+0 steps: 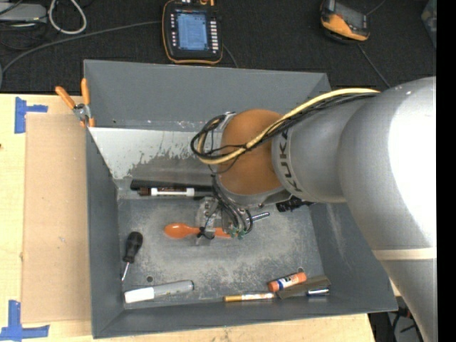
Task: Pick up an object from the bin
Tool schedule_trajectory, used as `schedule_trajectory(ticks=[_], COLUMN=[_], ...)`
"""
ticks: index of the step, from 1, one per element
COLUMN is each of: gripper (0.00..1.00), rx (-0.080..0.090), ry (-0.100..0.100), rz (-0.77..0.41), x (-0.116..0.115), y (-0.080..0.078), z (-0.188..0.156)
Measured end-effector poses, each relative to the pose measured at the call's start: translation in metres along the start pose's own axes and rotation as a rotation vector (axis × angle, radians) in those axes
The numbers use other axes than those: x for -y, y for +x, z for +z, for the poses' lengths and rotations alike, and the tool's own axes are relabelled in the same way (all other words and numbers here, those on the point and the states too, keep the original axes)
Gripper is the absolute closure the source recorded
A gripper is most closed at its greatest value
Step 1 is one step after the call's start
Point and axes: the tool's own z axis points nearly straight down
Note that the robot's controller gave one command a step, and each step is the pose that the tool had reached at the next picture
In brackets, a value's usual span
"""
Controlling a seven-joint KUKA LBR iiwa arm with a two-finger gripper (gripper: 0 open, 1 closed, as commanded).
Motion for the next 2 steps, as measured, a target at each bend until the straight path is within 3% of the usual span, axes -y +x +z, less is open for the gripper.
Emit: schedule_trajectory(ticks=[2], gripper=[1.0], rx=[-0.001], ry=[0.0], rz=[0.003], x=[0.001], y=[0.0], z=[-0.013])
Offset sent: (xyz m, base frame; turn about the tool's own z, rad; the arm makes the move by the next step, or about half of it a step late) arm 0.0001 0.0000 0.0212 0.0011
